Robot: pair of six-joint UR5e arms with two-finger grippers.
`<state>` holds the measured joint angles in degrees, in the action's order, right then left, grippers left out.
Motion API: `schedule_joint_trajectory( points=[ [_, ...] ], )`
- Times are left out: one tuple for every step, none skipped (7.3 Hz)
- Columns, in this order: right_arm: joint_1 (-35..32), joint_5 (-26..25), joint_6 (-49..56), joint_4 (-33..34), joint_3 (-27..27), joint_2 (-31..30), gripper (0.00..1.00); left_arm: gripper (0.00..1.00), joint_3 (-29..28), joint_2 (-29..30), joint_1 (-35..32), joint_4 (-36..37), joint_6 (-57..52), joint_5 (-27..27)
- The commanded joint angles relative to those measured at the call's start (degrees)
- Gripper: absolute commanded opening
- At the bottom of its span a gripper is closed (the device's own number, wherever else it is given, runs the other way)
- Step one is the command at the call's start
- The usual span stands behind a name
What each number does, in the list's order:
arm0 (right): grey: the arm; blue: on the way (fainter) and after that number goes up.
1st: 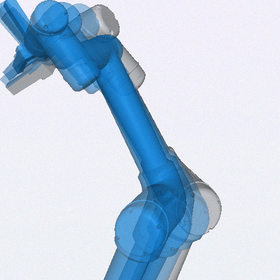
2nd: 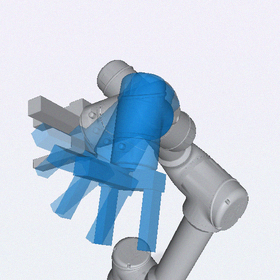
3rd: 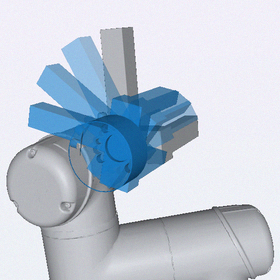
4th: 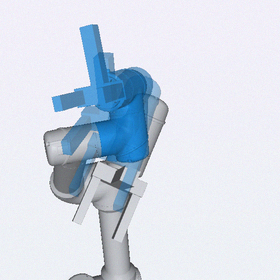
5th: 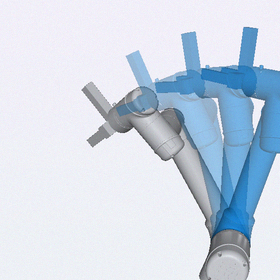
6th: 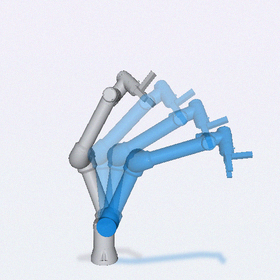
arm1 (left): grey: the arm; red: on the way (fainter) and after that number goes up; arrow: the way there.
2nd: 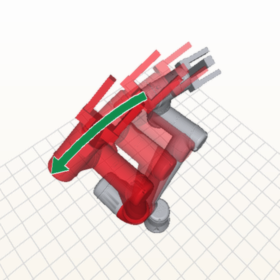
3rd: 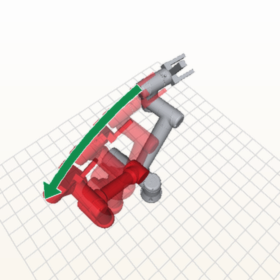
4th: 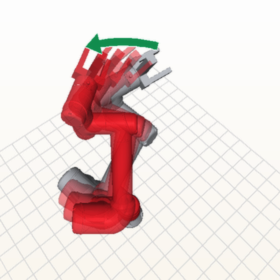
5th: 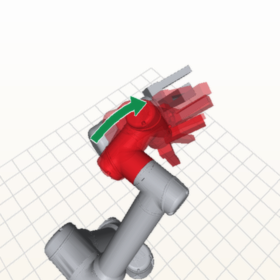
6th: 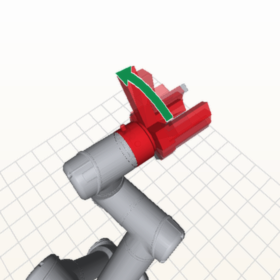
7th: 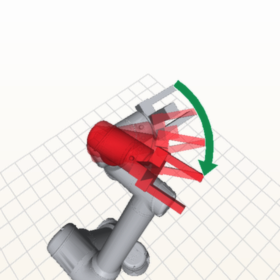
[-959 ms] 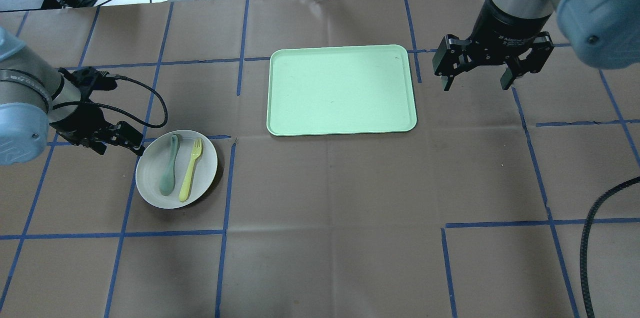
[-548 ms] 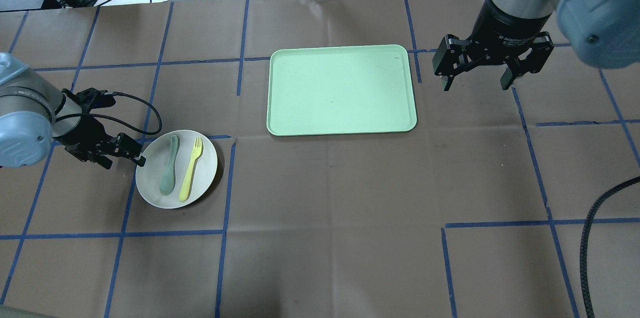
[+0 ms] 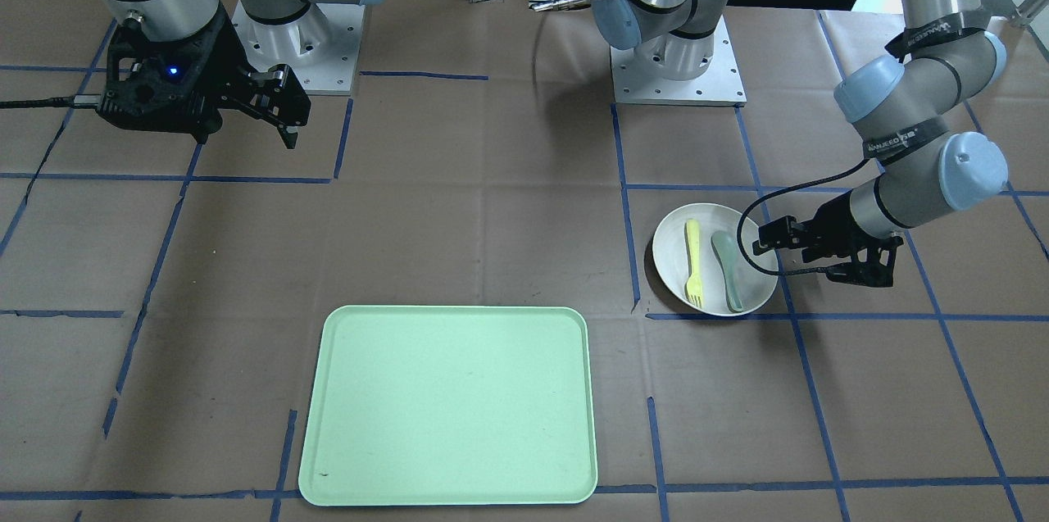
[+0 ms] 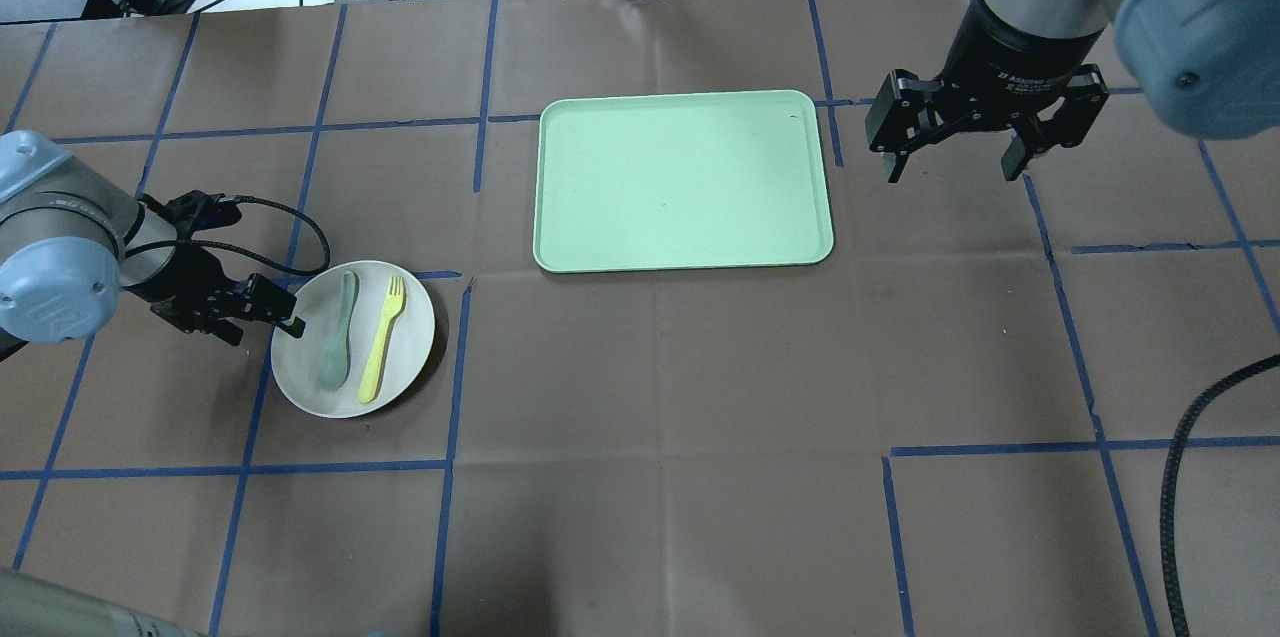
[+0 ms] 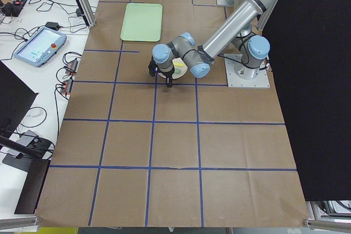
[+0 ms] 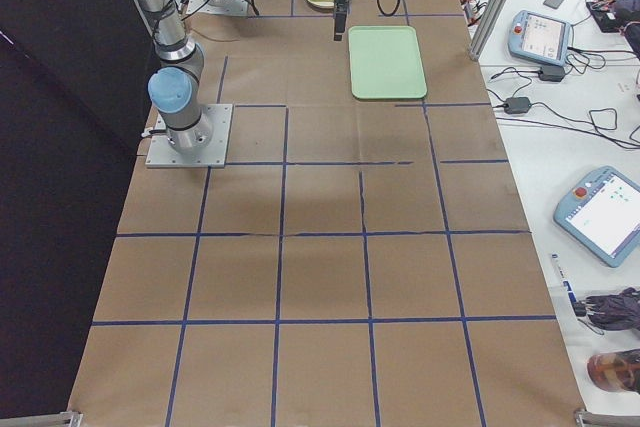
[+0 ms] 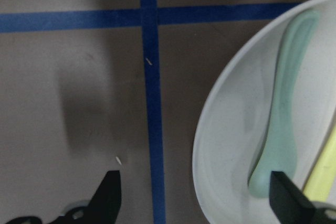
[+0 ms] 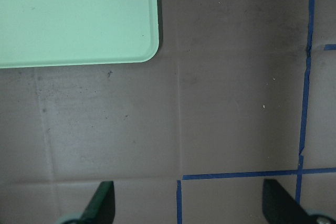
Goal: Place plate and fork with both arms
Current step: 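Move the left gripper down to the white plate's rim and grasp it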
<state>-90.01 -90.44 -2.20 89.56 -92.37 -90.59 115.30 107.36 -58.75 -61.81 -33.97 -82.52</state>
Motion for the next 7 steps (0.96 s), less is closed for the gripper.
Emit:
schedule_joint_trajectory(
  points=[
    [0.01,0.0,0.0,0.0,0.0,-0.03,1.0,0.81,0.01,0.66,-0.05,0.46,0.13,0.43],
    [-0.07,0.0,0.0,0.0,0.0,-0.03,1.0,0.68,0.01,0.66,-0.05,0.46,0.13,0.43],
    [0.01,0.0,0.0,0.0,0.0,-0.03,1.0,0.6,0.1,0.75,-0.05,0.37,0.3,0.43],
    [0.01,0.0,0.0,0.0,0.0,-0.03,1.0,0.49,0.1,0.66,-0.14,0.03,0.39,0.43],
    [0.01,0.0,0.0,0.0,0.0,-0.03,1.0,0.3,0.1,0.66,-0.14,-0.24,0.39,0.43],
    [0.01,0.0,0.0,0.0,0.0,-0.03,1.0,0.19,0.1,0.66,-0.14,-0.33,0.39,0.43],
    [0.01,0.0,0.0,0.0,0.0,-0.03,1.0,0.1,0.1,0.66,-0.14,-0.42,0.39,0.43]
  ],
)
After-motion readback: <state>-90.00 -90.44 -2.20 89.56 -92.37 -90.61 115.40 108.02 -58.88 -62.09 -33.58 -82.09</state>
